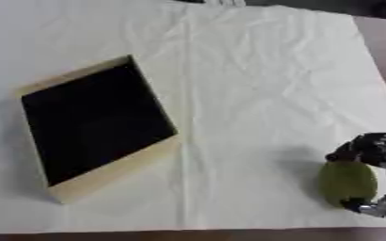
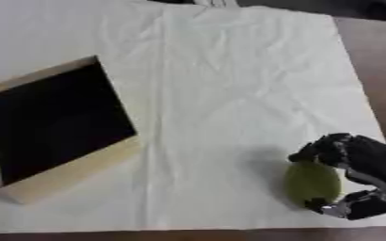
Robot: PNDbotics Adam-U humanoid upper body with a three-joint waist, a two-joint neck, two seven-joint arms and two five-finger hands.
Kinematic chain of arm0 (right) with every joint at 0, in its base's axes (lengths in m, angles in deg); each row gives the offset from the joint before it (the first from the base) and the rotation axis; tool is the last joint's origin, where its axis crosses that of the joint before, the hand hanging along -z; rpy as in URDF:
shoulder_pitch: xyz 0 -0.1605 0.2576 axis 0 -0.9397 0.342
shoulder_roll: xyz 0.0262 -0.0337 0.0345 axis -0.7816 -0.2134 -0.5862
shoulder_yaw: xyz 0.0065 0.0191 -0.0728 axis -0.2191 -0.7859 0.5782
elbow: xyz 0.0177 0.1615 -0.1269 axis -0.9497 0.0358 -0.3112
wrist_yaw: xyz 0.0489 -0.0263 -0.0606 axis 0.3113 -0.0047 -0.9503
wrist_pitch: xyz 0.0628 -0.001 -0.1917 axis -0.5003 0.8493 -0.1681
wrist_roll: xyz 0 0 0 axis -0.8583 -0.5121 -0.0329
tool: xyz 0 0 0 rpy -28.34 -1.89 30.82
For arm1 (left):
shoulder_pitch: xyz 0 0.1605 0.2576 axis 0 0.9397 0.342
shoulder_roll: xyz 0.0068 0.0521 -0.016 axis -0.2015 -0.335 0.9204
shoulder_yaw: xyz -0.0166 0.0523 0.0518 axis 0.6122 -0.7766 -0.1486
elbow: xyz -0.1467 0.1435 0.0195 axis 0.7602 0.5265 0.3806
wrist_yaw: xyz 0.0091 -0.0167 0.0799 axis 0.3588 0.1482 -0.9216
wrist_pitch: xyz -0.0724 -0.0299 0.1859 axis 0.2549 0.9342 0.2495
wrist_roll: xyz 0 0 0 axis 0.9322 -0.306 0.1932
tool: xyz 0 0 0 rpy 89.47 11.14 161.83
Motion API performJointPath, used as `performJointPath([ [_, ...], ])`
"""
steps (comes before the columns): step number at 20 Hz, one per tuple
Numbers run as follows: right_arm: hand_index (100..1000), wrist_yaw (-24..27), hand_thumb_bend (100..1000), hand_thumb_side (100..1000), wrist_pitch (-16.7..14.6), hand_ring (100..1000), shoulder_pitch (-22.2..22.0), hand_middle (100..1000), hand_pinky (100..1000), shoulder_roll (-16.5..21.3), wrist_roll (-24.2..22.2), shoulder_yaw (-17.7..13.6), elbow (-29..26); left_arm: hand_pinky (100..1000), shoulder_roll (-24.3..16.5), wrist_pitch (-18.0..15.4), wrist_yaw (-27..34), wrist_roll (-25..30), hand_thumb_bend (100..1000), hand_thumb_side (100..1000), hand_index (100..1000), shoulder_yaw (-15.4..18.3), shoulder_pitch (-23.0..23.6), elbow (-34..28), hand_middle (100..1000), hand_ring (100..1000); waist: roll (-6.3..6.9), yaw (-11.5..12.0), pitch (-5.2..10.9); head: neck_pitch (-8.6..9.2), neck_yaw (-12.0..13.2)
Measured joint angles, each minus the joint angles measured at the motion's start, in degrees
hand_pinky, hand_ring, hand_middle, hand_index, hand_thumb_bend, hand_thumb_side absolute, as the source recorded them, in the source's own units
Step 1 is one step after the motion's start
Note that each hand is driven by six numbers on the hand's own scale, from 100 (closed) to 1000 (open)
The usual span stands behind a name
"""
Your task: Pick up objects on the table and place them in the box.
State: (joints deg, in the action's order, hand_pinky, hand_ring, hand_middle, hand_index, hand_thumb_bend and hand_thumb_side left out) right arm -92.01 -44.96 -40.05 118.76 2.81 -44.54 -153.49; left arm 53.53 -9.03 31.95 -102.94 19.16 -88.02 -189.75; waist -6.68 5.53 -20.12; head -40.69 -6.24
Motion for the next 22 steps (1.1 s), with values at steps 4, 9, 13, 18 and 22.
performJointPath([
  [4,730,0.79,430,218,0.12,520,-0.01,587,610,0.00,-0.12,0.00,0.00,497,0.00,0.00,0.00,0.00,242,587,698,0.00,0.00,0.00,602,525,-0.01,0.00,0.00,0.00,-0.02],
  [9,711,1.94,438,238,0.08,516,-0.06,566,608,-0.01,-0.06,0.00,0.00,497,0.00,0.00,0.00,0.00,242,586,696,0.00,0.00,0.00,601,524,-0.01,0.00,0.00,0.00,-0.04],
  [13,710,2.73,385,287,0.04,512,-0.11,565,603,-0.02,0.01,0.00,0.00,496,0.00,0.00,0.00,0.00,242,587,694,0.00,0.00,0.00,599,522,-0.03,0.00,0.00,0.00,-0.04],
  [18,710,3.87,177,313,0.33,513,-0.16,566,601,-0.22,0.11,0.00,0.04,494,0.00,0.01,0.00,-0.01,240,587,691,0.00,0.00,0.00,597,520,-0.14,-0.01,0.00,0.00,-0.04],
  [22,711,5.25,100,345,0.76,512,-0.17,567,599,-0.55,-0.20,0.01,0.10,493,0.00,0.04,0.00,-0.04,240,586,688,0.00,0.00,0.00,593,518,-0.15,0.03,0.00,0.00,-0.04],
])
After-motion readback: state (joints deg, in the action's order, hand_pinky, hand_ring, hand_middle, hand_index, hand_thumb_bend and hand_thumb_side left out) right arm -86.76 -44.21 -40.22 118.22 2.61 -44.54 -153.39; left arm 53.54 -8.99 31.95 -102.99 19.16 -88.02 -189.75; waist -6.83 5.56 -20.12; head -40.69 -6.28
